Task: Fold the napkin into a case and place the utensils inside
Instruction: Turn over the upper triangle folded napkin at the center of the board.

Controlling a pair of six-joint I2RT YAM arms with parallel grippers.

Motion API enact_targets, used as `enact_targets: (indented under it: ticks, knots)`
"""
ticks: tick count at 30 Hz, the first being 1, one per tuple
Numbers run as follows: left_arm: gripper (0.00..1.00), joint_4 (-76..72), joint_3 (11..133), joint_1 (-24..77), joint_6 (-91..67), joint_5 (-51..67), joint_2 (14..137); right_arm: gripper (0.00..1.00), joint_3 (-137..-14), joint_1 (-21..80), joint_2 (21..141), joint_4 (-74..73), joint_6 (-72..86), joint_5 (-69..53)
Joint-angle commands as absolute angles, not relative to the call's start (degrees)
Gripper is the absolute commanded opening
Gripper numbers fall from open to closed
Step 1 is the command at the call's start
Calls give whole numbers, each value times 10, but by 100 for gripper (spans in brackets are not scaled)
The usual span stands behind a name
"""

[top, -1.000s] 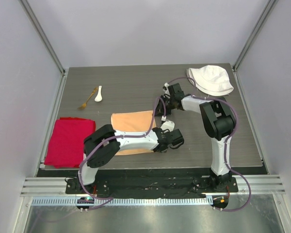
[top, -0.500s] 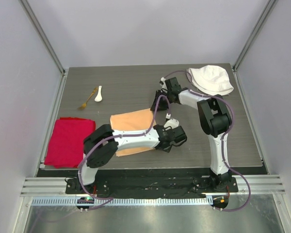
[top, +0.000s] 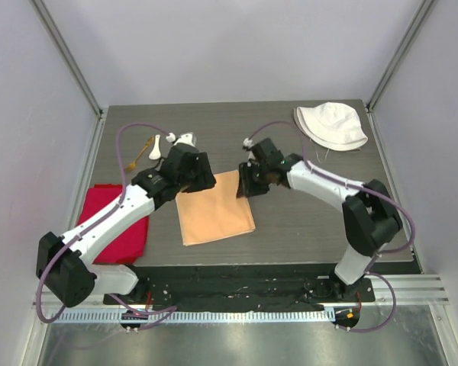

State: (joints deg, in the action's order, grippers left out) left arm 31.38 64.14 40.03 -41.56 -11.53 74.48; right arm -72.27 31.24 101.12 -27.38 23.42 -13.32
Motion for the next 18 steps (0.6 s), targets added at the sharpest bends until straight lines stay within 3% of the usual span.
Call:
enact_targets:
  ticks: [1,3,11,18]
  knots:
    - [57,262,605,334,-421,-10,730,34,-630,386,920,-233,304,-171]
    - [56,258,599,314,-425,20,731,23,-561,392,895,-185,328,-185]
    - [55,209,555,241,-462,112,737,6,-440,384,877,-136,315,-164]
    - [54,208,549,233,-468,124,747,5,-445,383,853,-151,314,-140]
